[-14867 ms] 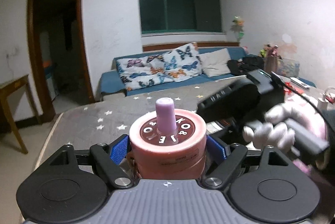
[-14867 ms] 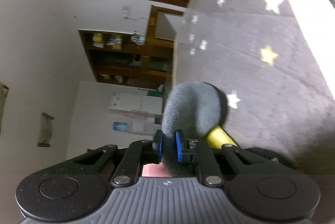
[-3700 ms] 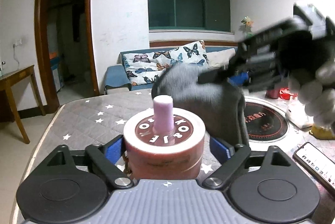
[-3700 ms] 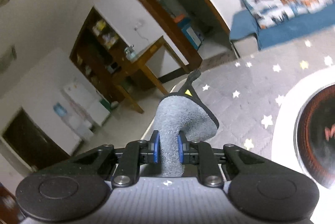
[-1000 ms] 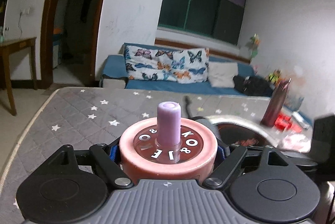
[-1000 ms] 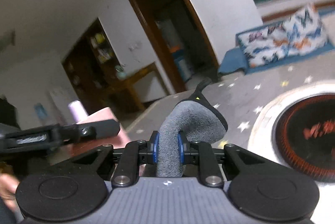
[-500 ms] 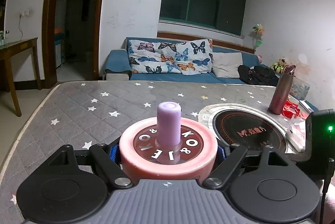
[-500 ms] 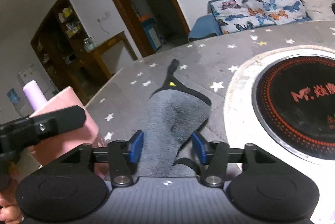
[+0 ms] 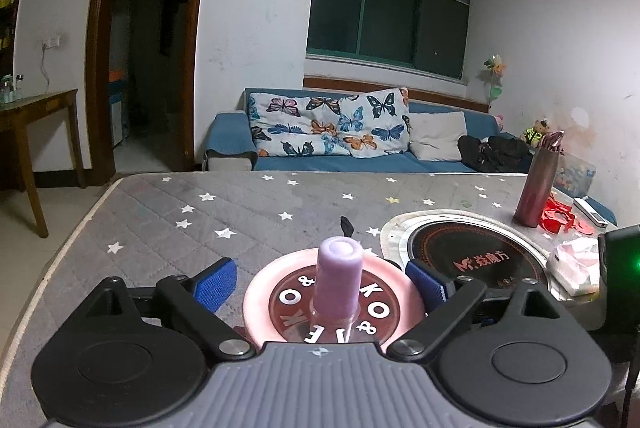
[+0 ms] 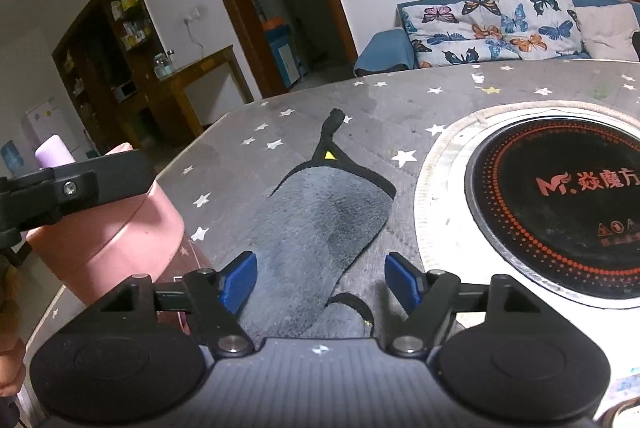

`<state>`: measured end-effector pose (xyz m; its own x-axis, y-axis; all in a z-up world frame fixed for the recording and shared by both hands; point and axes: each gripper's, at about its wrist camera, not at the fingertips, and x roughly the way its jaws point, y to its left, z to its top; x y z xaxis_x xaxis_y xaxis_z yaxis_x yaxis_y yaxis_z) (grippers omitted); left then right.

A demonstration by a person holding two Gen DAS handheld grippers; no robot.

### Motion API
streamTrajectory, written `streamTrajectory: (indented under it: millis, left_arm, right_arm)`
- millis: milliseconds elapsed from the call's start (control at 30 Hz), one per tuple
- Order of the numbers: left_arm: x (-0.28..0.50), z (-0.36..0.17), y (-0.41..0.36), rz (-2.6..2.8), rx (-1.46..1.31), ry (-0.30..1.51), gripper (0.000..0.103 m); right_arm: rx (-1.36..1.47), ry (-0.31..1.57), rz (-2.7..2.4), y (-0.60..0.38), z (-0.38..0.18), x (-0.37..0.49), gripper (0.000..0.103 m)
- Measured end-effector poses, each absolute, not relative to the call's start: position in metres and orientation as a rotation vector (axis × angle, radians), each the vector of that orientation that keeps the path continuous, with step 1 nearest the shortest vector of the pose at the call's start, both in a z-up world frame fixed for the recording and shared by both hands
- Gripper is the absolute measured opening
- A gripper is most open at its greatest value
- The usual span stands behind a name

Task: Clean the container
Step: 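Open the right tool to drop the grey cloth onto the table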

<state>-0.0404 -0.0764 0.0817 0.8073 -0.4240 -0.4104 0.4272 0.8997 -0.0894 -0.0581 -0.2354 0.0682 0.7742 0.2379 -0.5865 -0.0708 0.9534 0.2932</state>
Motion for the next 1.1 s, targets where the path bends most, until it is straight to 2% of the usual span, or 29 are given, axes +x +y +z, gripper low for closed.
streamTrajectory:
  millis: [100,367,533,933,1000,1100]
  left_arm:
    - [-0.043,0.083,-0.073,-0.451,0.001,0.428,0.098]
    - [-0.053,0.088,-0.065,-0.441,-0.016,0.397,0.103]
    - [-0.062,0.091,-0.055,-0.434,-0.034,0.374,0.103]
    - [-0.097,0.099,-0.030,-0.408,-0.084,0.327,0.103]
    - [-0.103,0.097,-0.026,-0.397,-0.082,0.333,0.103]
    - [-0.112,0.092,-0.020,-0.365,-0.080,0.344,0.103]
  right_arm:
    - [0.239,0.656,0.154,-0.235,0.072,-0.063,0.079]
    - [0.201,0.655,0.125,-0.231,0.073,-0.066,0.085]
    - [0.196,0.668,0.105,-0.233,0.066,-0.063,0.086]
    - [0.185,0.674,0.090,-0.232,0.055,-0.058,0.098]
    - [0.174,0.674,0.077,-0.232,0.054,-0.057,0.103]
    - [0.157,0.670,0.066,-0.232,0.052,-0.056,0.103]
